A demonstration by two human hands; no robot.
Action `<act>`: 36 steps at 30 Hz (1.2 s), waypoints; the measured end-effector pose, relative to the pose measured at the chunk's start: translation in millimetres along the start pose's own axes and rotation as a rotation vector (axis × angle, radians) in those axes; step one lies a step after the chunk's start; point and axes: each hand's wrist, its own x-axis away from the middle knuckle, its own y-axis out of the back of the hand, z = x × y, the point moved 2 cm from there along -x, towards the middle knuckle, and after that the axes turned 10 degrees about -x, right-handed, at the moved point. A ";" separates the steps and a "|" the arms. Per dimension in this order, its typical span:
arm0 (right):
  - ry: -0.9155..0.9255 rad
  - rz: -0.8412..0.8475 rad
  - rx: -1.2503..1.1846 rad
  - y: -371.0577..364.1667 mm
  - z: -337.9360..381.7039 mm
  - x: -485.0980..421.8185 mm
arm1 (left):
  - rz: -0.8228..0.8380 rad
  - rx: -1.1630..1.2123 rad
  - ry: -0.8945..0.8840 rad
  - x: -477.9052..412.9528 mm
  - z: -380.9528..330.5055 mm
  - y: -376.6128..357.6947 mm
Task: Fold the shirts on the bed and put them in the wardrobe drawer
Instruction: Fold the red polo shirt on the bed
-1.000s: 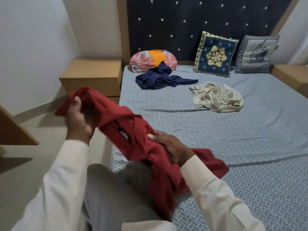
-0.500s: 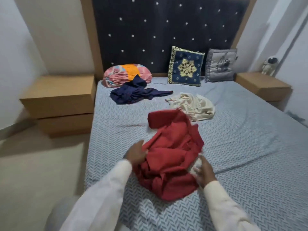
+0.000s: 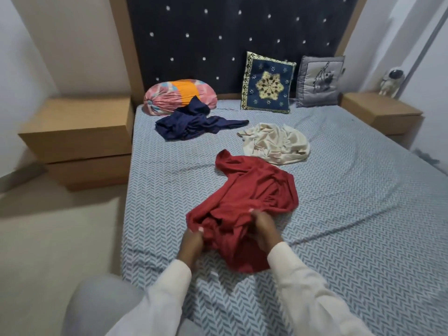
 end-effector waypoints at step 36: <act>0.761 0.030 1.094 35.3 -2.7 -3.6 | -0.297 -0.133 -0.522 17.9 -83.5 72.5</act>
